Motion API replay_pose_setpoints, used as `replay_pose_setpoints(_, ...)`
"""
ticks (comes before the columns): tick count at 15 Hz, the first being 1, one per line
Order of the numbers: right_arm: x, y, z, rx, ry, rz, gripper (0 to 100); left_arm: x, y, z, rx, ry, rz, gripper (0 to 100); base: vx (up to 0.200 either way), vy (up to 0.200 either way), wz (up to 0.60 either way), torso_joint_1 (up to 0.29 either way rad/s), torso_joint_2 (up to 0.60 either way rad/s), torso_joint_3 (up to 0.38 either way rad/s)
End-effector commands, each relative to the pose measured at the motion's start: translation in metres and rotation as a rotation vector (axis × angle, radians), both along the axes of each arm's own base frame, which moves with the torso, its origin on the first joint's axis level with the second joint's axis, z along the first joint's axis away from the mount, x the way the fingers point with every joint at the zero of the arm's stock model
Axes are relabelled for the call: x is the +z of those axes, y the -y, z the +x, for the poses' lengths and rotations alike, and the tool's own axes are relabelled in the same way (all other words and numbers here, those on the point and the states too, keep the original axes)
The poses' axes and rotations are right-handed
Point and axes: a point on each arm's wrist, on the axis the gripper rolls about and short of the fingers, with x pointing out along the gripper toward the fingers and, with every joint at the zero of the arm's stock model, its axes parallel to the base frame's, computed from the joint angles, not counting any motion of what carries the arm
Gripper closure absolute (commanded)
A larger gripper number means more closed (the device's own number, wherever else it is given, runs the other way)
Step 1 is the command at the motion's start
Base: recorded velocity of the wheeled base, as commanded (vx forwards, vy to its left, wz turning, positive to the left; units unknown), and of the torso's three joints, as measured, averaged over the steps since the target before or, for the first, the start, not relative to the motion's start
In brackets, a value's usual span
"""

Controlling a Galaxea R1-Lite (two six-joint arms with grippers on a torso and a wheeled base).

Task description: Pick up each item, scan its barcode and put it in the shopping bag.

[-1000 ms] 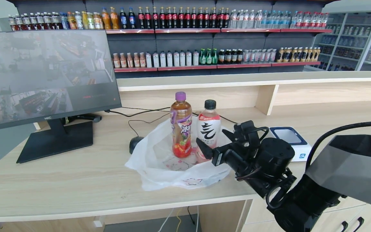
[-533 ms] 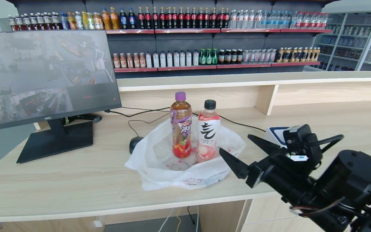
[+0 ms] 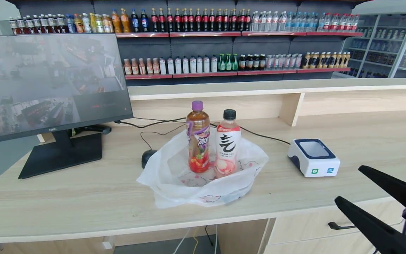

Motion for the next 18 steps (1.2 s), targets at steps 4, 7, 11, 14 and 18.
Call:
replay_pose_setpoints(4,-0.067,0.077,-0.095,0.098,-0.086,-0.117,0,0.000,0.000,0.000,0.000,0.000,0.000,0,0.000,0.000,0.00,0.000,0.00,0.000)
replay_pose_setpoints(7,-0.090,0.084,-0.104,0.096,-0.110,-0.131,0,0.000,0.000,0.000,0.000,0.000,0.000,0,0.000,0.000,0.00,0.000,0.00,0.000)
replay_pose_setpoints(11,-0.089,0.075,-0.100,-0.236,-0.220,-0.161,0,0.000,0.000,0.000,0.000,0.000,0.000,0,0.000,0.000,0.00,0.000,0.00,0.000)
replay_pose_setpoints(14,-0.088,0.071,-0.100,-0.458,-0.258,-0.143,0,0.000,0.000,0.000,0.000,0.000,0.000,0,0.000,0.000,0.00,0.000,0.00,0.000)
replay_pose_setpoints(18,-0.089,0.071,-0.102,-0.490,-0.236,-0.137,0,0.000,0.000,0.000,0.000,0.000,0.000,0,0.000,0.000,0.00,0.000,0.00,0.000)
